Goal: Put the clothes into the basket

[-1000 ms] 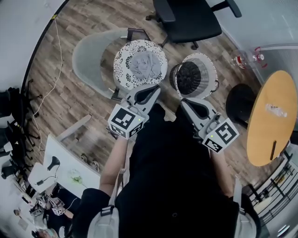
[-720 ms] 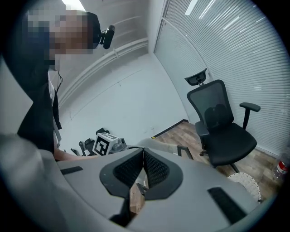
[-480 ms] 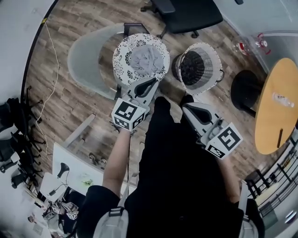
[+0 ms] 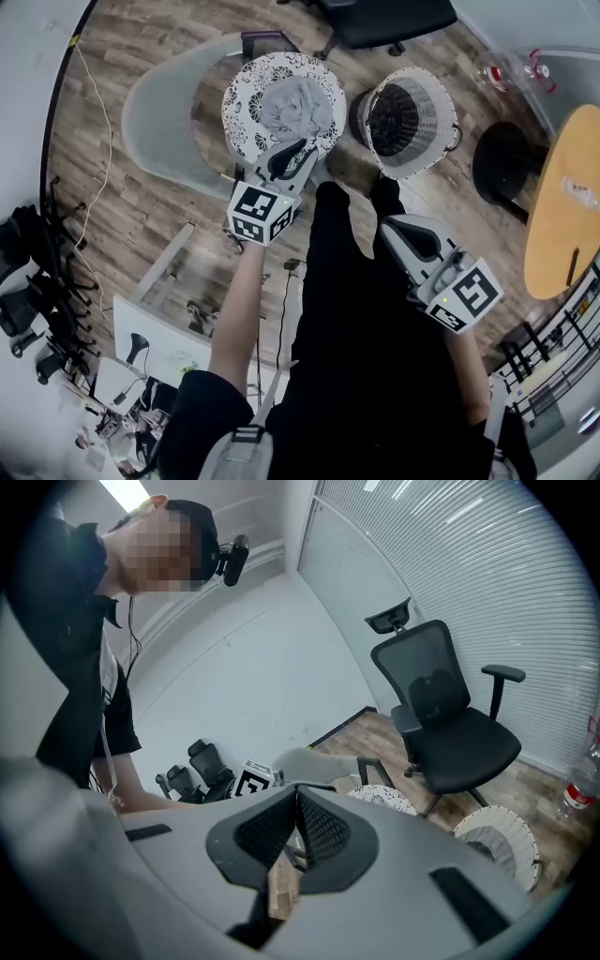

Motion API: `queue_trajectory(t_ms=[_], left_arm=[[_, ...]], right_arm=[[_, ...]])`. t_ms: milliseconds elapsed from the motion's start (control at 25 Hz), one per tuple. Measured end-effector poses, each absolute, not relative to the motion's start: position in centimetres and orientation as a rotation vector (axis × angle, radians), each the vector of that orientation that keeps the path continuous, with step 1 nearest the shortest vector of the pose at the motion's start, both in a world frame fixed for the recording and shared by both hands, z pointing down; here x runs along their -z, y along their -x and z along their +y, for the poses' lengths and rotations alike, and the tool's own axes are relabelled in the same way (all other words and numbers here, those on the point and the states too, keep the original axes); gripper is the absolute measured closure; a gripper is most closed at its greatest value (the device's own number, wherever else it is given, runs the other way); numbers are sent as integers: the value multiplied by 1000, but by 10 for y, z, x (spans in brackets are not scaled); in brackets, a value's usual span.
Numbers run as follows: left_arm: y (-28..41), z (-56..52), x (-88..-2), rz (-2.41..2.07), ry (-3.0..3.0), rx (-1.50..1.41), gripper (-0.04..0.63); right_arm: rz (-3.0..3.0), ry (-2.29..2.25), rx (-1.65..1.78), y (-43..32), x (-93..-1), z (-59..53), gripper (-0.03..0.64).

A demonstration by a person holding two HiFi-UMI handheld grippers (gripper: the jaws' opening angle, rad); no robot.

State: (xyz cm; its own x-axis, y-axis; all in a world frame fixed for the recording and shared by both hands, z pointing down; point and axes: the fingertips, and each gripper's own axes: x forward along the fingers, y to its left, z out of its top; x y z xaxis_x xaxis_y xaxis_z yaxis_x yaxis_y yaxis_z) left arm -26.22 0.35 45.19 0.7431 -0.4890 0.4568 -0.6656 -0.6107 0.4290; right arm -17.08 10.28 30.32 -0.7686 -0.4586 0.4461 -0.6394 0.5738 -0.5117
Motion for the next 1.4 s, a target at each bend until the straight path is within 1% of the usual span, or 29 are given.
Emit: queue_trajectory(t_ms=[120, 640, 800, 1400], left_arm=[[264, -3, -473, -870, -2331, -416, 483], [260, -11, -565, -910, -2217, -502, 423], [263, -20, -593, -952, -2165, -522, 391], [280, -51, -667, -1082, -2093, -656, 293]], right_arm=[[-2516, -918, -1011, 169, -312, 104, 600], [-2420, -952, -1101, 156, -340, 118, 600], [-2394, -972, -1127, 147, -347, 120, 600], [-2334, -1009, -1197, 142, -367, 125, 600]])
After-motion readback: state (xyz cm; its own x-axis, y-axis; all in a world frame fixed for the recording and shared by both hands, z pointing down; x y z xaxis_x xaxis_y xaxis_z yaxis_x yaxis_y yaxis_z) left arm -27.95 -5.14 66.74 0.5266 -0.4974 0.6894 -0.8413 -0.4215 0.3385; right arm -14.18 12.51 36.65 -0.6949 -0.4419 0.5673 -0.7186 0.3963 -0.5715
